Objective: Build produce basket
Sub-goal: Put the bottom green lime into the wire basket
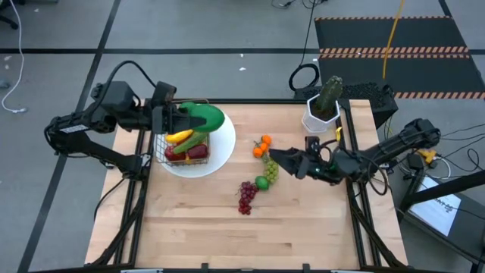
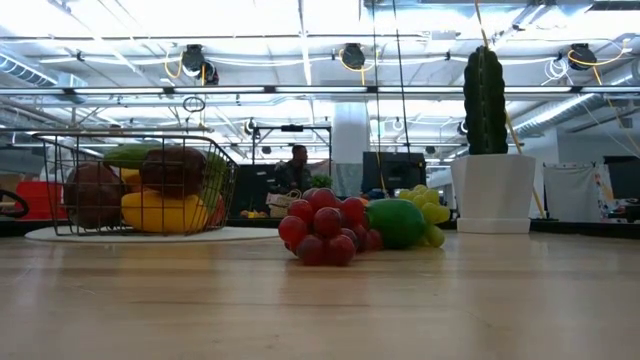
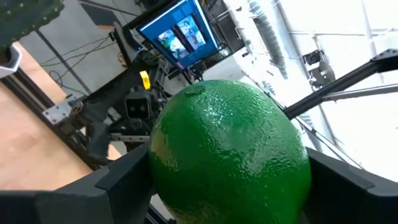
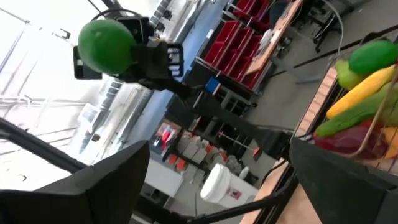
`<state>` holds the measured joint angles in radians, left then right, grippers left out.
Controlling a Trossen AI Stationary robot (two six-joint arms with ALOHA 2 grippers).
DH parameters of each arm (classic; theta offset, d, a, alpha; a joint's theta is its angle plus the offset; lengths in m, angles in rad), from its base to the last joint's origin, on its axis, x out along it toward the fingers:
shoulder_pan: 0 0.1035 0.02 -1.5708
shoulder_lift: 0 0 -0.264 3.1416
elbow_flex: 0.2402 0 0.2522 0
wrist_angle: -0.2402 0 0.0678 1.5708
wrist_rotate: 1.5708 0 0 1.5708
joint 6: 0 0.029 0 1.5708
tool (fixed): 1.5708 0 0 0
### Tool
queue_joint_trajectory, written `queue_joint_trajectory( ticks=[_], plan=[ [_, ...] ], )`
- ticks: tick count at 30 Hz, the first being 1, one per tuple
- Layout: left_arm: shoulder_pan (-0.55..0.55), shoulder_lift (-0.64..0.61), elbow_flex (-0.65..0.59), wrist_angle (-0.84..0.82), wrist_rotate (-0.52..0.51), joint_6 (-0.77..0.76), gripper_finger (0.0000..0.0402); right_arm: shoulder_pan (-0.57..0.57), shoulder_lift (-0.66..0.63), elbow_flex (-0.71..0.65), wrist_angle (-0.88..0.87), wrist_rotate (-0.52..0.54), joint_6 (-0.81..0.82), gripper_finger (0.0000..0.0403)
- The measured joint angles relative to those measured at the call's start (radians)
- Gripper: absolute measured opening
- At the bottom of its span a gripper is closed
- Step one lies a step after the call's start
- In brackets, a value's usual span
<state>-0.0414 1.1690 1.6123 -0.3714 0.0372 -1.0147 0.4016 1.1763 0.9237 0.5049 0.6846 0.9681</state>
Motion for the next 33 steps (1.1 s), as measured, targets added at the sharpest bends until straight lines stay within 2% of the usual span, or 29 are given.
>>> queue_joint_trajectory(
  ticks=[8,13,22,33],
  plan=[
    [0.001,0.000,0.000,0.001,-0.009,0.081,0.0324,0.039,0.000,0.000,-0.001,0.000,0.004,0.0380],
    [0.003,0.000,0.000,0.001,-0.012,0.223,0.0324,0.039,0.000,0.000,-0.023,-0.003,-0.019,0.0380],
    [0.003,0.000,0.000,0.002,-0.039,0.738,0.0324,0.039,0.000,0.000,-0.051,-0.109,-0.087,0.0380],
    [0.003,0.004,0.000,0.001,-0.049,1.228,0.0324,0.038,-0.001,0.000,-0.143,-0.112,-0.173,0.0380]
  ],
)
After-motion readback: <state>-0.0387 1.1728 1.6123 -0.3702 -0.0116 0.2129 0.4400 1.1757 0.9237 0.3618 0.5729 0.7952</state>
